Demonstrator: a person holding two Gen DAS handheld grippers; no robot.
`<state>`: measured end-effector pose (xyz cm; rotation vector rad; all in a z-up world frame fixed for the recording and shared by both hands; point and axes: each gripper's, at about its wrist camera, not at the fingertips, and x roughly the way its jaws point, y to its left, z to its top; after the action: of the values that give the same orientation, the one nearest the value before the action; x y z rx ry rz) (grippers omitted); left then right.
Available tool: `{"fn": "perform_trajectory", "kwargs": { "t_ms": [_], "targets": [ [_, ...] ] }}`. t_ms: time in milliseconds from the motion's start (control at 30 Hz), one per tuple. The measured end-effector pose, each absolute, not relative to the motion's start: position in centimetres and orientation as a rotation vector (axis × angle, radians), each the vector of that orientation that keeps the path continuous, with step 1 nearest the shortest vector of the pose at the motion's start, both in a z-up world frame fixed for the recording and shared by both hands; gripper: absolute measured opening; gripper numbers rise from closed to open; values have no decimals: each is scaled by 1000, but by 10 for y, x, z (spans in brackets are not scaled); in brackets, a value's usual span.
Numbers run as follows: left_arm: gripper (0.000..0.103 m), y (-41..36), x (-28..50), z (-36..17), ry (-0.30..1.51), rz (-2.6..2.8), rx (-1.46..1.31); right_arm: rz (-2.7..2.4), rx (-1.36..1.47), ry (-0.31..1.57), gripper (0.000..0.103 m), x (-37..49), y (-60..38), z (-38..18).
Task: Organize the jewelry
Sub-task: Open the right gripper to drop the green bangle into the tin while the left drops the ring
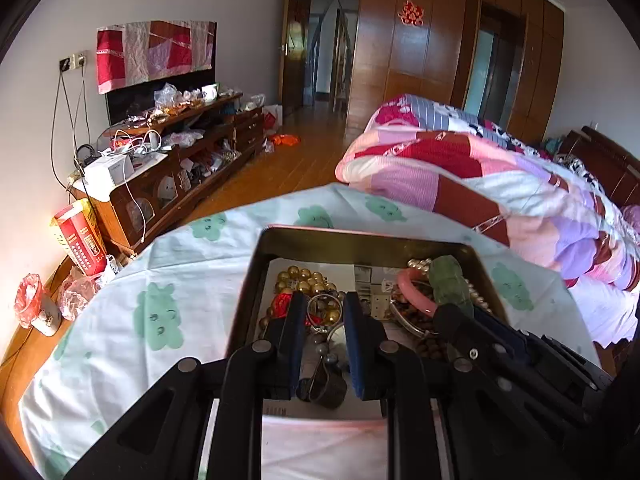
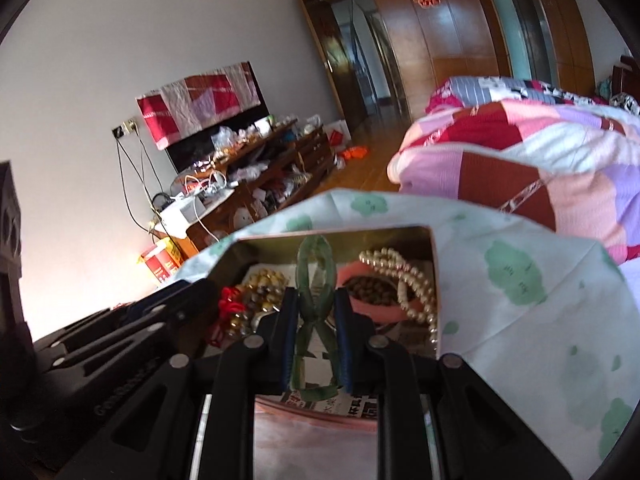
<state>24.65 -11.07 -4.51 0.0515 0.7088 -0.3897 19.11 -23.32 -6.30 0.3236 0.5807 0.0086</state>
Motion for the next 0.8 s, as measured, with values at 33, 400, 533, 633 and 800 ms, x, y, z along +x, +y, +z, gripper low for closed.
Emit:
{"fn": "perform_trajectory", "kwargs": {
  "t_ms": [33, 400, 533, 633, 800],
  "targets": [
    [19, -112, 249, -47, 715, -388, 56, 9, 324, 587, 21, 192, -234, -65],
    [19, -118, 271, -70, 785, -350, 63, 13, 321, 602, 31, 191, -241, -70],
    [20, -120, 270, -70, 781, -336, 85, 24, 385, 585, 44, 191, -252, -71],
    [25, -117, 270, -67, 800, -340, 56, 16, 371, 574, 49, 189, -251, -68],
    [69, -115, 250, -52, 756, -292, 81, -19, 395, 439, 78, 163, -259, -50]
  ]
}}
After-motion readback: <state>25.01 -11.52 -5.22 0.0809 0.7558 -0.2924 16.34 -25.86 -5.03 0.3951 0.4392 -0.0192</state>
